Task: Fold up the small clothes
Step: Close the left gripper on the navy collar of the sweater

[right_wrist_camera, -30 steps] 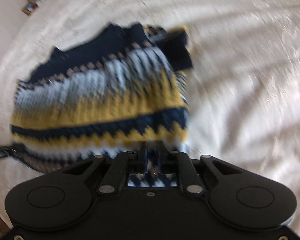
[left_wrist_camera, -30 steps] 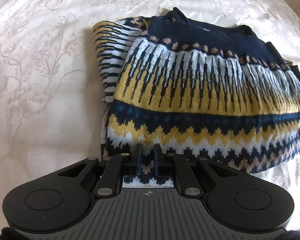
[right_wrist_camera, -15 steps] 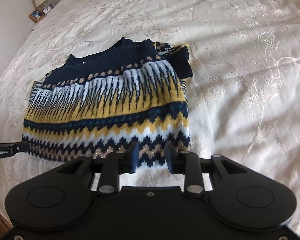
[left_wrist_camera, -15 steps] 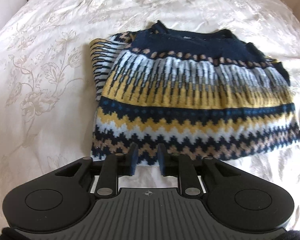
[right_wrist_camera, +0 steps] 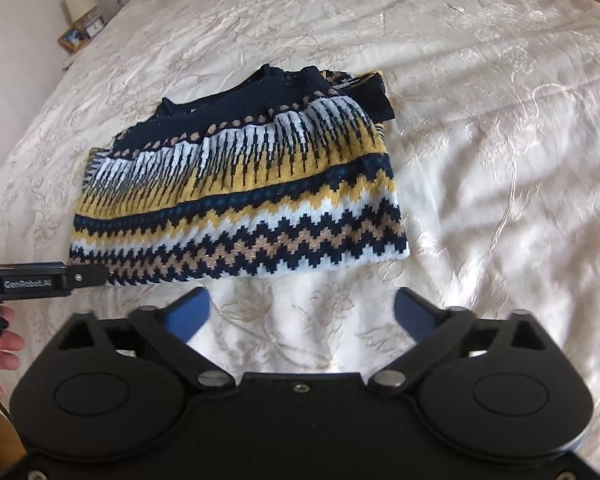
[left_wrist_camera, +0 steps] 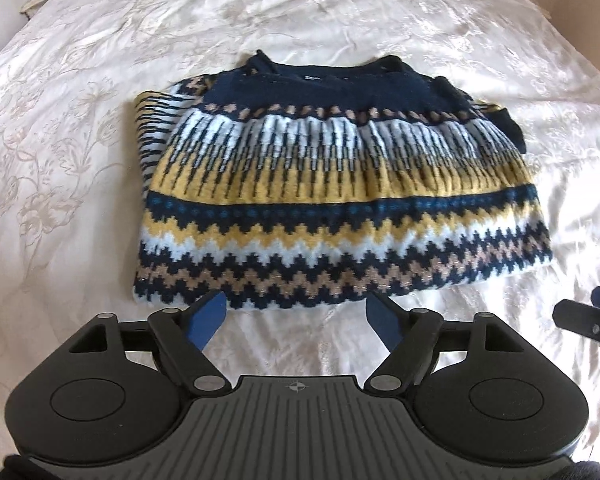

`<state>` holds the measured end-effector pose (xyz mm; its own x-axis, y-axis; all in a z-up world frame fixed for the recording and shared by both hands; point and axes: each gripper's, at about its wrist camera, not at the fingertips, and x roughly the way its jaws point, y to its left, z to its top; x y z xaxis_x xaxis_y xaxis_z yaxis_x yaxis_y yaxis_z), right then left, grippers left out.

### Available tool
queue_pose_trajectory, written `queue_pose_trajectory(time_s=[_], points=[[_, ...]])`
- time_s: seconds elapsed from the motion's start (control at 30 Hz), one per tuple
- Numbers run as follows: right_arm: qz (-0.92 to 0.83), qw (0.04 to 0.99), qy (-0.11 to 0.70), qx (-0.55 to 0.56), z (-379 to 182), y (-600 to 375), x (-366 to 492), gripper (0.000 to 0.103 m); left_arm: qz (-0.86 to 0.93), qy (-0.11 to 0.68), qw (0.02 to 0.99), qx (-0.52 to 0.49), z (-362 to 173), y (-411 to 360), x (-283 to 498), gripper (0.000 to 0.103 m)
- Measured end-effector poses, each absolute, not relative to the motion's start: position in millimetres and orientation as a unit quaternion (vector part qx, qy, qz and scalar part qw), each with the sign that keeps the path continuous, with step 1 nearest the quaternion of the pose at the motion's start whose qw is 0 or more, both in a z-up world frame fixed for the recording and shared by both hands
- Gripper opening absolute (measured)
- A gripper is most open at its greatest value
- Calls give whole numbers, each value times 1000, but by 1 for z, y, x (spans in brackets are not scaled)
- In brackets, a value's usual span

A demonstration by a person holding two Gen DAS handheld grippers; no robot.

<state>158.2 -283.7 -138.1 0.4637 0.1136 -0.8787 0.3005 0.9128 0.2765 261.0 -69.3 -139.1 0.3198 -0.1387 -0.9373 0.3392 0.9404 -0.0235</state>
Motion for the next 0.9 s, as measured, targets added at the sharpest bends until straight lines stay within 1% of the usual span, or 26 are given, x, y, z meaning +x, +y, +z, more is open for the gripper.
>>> queue_pose_trajectory(time_s=[0.27, 0.57, 0.73, 0.9], points=[[-89, 830, 506, 218, -134, -285, 154, 102, -158, 560, 809, 84, -132, -89, 285, 77], [-97, 819, 503, 257, -139, -313, 170, 102, -138, 545, 823, 82, -123, -127, 360, 77], [-96, 821, 501, 258, -142, -330, 188, 102, -123, 552, 821, 76, -134, -154, 394, 77], [-90, 822, 505, 248, -151, -349, 214, 102, -110, 571, 809, 82, -160, -173, 420, 77]])
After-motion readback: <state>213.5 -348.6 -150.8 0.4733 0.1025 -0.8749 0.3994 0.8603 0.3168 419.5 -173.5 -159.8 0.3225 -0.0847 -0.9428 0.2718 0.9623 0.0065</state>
